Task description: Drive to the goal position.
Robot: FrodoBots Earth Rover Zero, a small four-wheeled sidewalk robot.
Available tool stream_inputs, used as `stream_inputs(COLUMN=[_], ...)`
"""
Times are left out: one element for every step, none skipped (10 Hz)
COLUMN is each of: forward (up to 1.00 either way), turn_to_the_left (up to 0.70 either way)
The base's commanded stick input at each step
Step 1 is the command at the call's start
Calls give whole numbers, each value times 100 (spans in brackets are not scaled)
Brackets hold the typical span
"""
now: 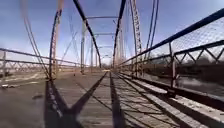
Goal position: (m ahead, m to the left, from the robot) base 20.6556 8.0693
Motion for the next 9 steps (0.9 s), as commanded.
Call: stream_inputs(forward=[100, 100, 100, 100, 100, 100, 100, 100, 100], turn_to_the_left=[0, 0, 0, 0, 0, 0, 0, 0, 0])
